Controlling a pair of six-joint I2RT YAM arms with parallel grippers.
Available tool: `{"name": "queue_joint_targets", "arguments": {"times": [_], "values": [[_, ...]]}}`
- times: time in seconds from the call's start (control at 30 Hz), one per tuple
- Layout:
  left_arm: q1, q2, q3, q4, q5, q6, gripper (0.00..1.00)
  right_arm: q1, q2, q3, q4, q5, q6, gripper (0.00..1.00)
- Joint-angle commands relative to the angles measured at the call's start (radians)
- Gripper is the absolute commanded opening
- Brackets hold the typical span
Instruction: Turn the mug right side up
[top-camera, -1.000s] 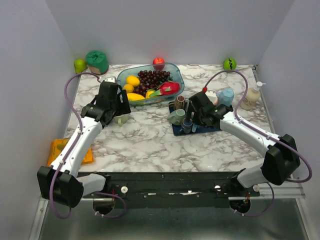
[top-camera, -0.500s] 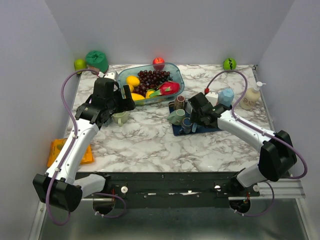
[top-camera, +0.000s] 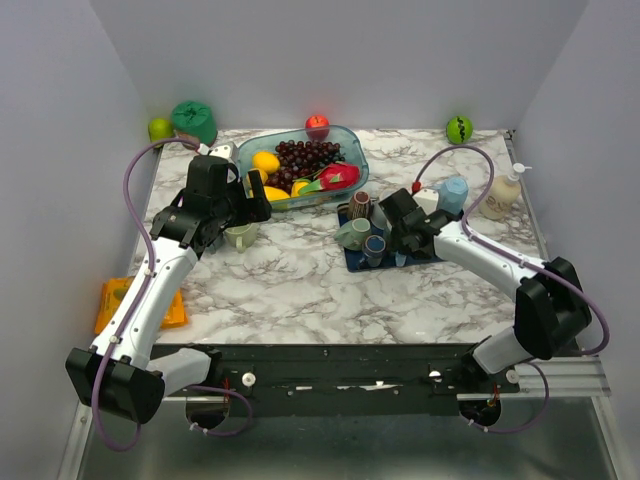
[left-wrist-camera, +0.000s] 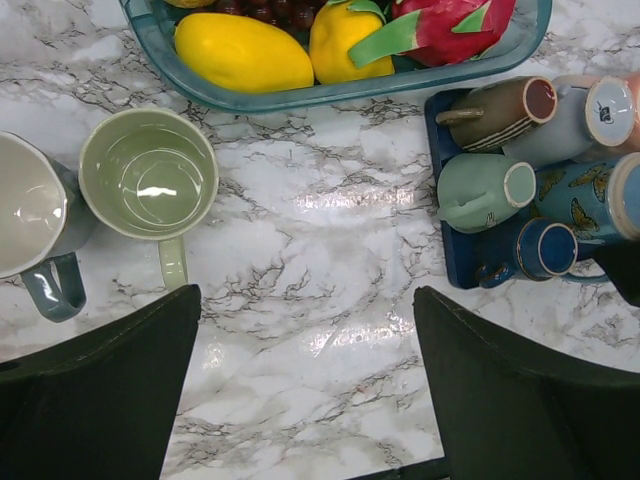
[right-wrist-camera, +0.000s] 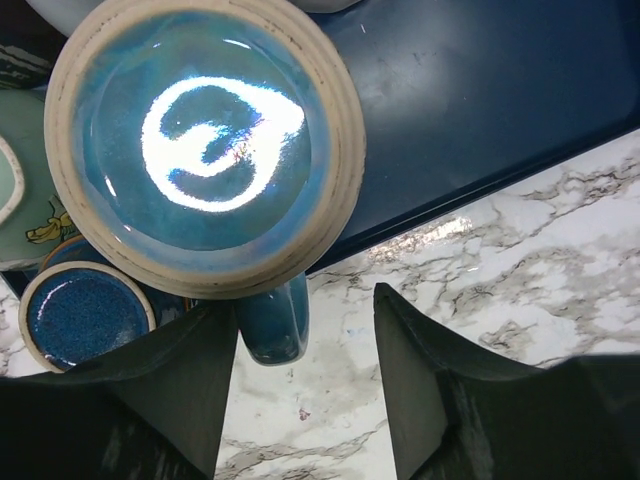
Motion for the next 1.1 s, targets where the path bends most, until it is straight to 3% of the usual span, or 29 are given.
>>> {"name": "queue_joint_targets", "arguments": {"times": [0.0, 0.37, 0.53, 0.83, 0.93, 0.97, 1.07], "values": [[0.004, -0.018, 0.025, -0.02, 0.029, 0.004, 0.96, -0.007, 0.043, 0.002, 0.003, 0.032, -0.051, 0.6], [0.003, -0.024, 0.006, -0.013, 0.03, 0.007, 0.96, -0.006, 0.079, 0.017, 0.07, 0.023, -0.18, 0.38], [0.003, -0.026, 0.003, -0.012, 0.032, 0.006, 0.96, -0.007, 0.091, 0.016, 0.107, -0.017, -0.255, 0.36], [0.003, -0.029, 0.002, -0.009, 0.047, 0.004, 0.96, -0.007, 0.091, 0.008, 0.156, -0.047, -0.334, 0.42], [0.003, -0.032, 0.0, -0.007, 0.052, 0.001, 0.96, -0.007, 0.089, 0.01, 0.163, -0.058, -0.338, 0.22], [0.003, -0.032, 0.0, -0.009, 0.055, 0.001, 0.96, -0.007, 0.088, 0.008, 0.163, -0.055, -0.338, 0.03], [0.004, -0.035, -0.001, -0.006, 0.064, 0.003, 0.98, -0.009, 0.08, 0.004, 0.144, -0.04, -0.315, 0.01]]}}
